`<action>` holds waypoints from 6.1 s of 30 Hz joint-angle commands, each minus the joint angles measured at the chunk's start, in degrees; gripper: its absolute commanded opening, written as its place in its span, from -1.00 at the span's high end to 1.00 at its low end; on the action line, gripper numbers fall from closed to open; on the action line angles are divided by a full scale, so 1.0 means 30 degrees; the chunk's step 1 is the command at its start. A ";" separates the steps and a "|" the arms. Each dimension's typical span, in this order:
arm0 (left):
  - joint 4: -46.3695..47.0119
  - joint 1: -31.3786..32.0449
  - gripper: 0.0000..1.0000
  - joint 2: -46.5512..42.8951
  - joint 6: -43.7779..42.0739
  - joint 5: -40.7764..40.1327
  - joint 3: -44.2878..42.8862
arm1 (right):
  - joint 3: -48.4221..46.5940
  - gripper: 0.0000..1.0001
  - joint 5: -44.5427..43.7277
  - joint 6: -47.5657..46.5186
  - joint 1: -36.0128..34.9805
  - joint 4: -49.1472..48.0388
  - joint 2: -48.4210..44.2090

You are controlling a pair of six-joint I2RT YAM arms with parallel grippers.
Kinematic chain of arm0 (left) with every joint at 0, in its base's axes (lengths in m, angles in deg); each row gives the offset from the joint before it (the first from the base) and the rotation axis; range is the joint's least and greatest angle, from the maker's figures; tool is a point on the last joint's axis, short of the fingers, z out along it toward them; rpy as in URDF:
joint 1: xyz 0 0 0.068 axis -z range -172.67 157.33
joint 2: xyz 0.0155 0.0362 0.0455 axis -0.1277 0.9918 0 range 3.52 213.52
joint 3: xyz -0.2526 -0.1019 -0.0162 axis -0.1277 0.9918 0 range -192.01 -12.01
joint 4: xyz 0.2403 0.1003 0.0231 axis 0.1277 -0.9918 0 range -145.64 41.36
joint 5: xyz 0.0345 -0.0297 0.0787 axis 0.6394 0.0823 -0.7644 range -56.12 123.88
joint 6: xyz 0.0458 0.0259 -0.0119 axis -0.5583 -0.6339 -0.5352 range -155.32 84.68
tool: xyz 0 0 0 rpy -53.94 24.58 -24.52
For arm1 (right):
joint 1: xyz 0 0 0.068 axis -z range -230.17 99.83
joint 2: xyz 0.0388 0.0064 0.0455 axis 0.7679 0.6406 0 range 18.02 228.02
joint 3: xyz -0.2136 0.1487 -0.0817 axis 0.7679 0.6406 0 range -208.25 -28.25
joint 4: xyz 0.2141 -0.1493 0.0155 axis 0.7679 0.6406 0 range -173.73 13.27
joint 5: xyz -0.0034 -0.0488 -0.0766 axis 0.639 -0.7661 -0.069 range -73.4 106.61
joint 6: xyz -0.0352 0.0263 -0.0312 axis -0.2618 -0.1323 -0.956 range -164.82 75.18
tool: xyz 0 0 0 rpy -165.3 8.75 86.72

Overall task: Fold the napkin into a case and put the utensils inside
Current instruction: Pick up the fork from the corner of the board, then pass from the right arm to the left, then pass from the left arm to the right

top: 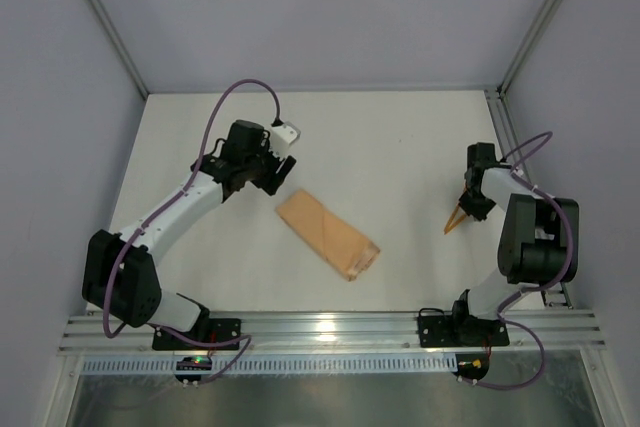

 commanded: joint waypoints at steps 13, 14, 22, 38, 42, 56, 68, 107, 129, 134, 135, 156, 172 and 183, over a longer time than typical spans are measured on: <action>0.0340 -0.0009 -0.31 -0.0466 -0.0358 0.0262 0.0256 | -0.1953 0.39 -0.0528 -0.0274 0.0069 -0.0461 0.0086; 0.0340 -0.0038 -0.31 -0.0495 -0.0387 0.0262 0.0286 | -0.1955 0.39 -0.0498 -0.0216 0.0069 -0.0519 0.0383; 0.0311 -0.0155 -0.31 -0.0612 -0.0417 0.0495 0.0374 | -0.2451 0.38 0.0204 -0.0303 0.0069 -0.0930 0.2464; -0.0654 -0.0185 -0.31 -0.1343 -0.0650 0.1226 -0.0006 | 0.1530 0.94 0.0234 0.2071 0.0098 -0.2188 -0.1369; -0.2145 -0.0185 -0.30 -0.1900 -0.0914 0.2863 -0.0329 | 0.1853 0.94 0.0292 0.1341 0.0098 -0.1722 -0.2716; -0.8995 -0.0067 -0.25 -0.4855 -0.5245 0.8119 -0.1384 | -0.0134 0.94 0.0470 0.4818 -0.7482 0.0623 -1.0072; -0.9304 -0.0009 -0.49 -1.1742 -0.3152 0.8578 -0.0681 | -0.2596 0.94 -0.0704 0.9388 -1.7442 -0.5117 -0.8873; -0.6104 0.5440 0.12 -0.4833 0.0550 0.3984 -0.3462 | -0.3627 0.94 -0.1817 1.1620 -2.1904 -0.7140 -0.7641; -1.5445 0.3566 1.00 -0.1584 -0.1585 0.9455 -0.6774 | 0.0796 -0.35 0.5119 -1.1156 -2.1904 -0.6147 -1.6569; -1.9109 0.3478 1.00 0.0323 -0.4252 1.2295 -0.6894 | 0.2963 -0.38 1.0860 -2.0065 -2.1904 -0.6728 -1.9064; -1.9780 0.3507 1.00 0.0499 -0.4690 1.2651 -0.6718 | 0.3344 -0.38 1.2145 -2.1268 -2.1904 -0.7165 -1.9415; -2.2687 0.3682 1.00 0.1702 -1.0172 1.1073 -0.5017 | -0.0374 -0.40 1.3034 -1.4897 -2.0791 -0.1489 -1.5146; -2.3068 0.4093 1.00 0.2024 -1.0905 1.1043 -0.4695 | 0.1121 0.07 1.7896 -0.9179 -1.7363 -0.4151 -1.2154; -2.3361 0.4092 1.00 0.2288 -1.1227 1.1277 -0.4929 | 0.1413 0.21 1.7727 -1.0000 -1.7392 -0.3449 -1.1304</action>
